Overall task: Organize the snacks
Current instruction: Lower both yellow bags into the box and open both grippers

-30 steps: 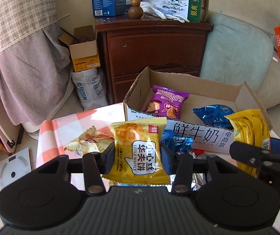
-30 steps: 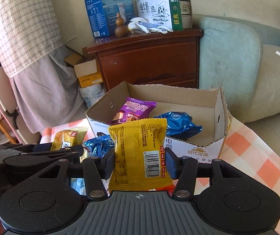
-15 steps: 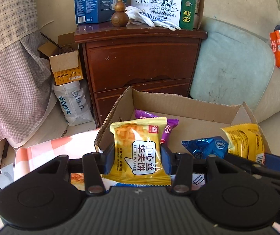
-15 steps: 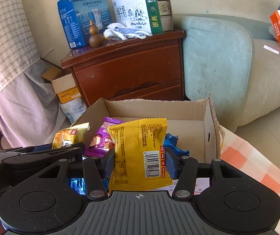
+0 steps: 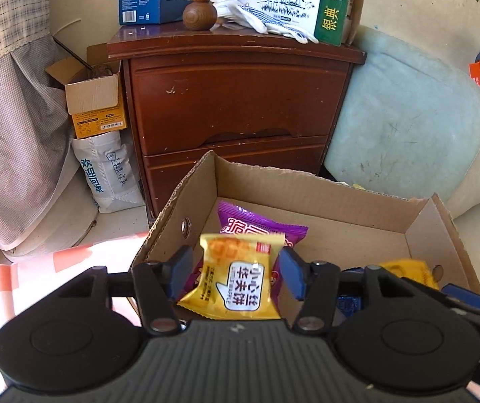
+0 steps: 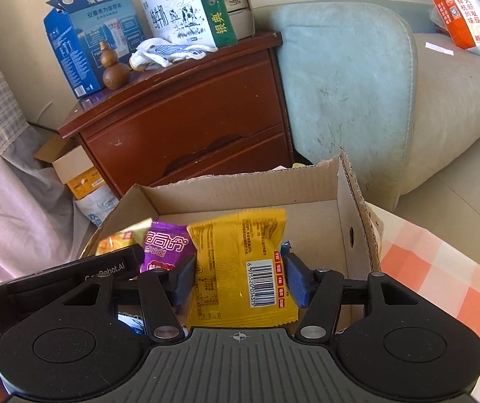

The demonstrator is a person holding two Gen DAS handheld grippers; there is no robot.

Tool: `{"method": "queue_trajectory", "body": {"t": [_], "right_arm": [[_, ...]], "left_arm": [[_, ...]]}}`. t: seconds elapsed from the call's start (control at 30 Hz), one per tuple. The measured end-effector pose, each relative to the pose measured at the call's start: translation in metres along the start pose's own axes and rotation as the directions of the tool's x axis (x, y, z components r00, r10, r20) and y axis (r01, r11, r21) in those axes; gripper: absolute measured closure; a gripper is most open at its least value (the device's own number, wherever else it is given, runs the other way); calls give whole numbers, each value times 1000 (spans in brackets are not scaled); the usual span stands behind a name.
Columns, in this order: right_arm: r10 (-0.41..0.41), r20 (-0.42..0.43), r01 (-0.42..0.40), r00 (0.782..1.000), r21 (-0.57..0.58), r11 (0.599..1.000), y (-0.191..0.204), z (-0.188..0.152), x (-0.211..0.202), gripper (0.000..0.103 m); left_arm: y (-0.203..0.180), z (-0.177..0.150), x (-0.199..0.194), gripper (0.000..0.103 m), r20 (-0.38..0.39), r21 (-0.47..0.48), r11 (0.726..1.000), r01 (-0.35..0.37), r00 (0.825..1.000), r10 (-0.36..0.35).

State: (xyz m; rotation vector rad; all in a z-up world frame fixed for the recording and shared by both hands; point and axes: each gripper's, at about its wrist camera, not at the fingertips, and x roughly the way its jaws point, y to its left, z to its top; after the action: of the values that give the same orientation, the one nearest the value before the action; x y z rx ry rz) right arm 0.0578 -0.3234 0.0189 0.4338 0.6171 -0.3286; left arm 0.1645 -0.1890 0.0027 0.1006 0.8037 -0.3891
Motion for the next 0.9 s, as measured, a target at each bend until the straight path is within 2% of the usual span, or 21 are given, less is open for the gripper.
{"method": "queue_trajectory", "body": {"t": [0.03, 0.07, 0.2, 0.3, 0.47, 0.63, 0.73, 0.9], "right_arm": [[-3, -1, 3, 1000, 3, 1000, -1, -1, 1, 41], [-7, -4, 7, 1000, 4, 1000, -1, -1, 1, 38], [-19, -42, 20, 999, 10, 1000, -3, -4, 9, 38], [-47, -87, 48, 995, 6, 999, -2, -9, 17, 38], [-27, -122, 30, 992, 23, 999, -4, -12, 21, 32], [-13, -145, 20, 989, 48, 999, -11, -9, 17, 32], [-25, -131, 24, 991, -6, 1000, -7, -5, 11, 32], [-12, -104, 2, 995, -101, 995, -2, 2, -4, 32]], "left_arm": [[1, -1, 2, 34, 2, 4, 1000, -15, 1000, 15], [3, -2, 5, 34, 1, 9, 999, -35, 999, 35], [5, -12, 14, 36, -38, 42, 997, -61, 997, 63], [-3, -19, 13, 36, -38, 112, 988, -102, 994, 106], [-11, -31, 11, 36, -57, 194, 970, -145, 986, 158], [-5, -31, 3, 36, -84, 166, 977, -133, 985, 149], [-2, -33, -1, 35, -97, 162, 979, -126, 985, 143], [2, -34, -6, 35, -72, 150, 981, -120, 989, 132]]}}
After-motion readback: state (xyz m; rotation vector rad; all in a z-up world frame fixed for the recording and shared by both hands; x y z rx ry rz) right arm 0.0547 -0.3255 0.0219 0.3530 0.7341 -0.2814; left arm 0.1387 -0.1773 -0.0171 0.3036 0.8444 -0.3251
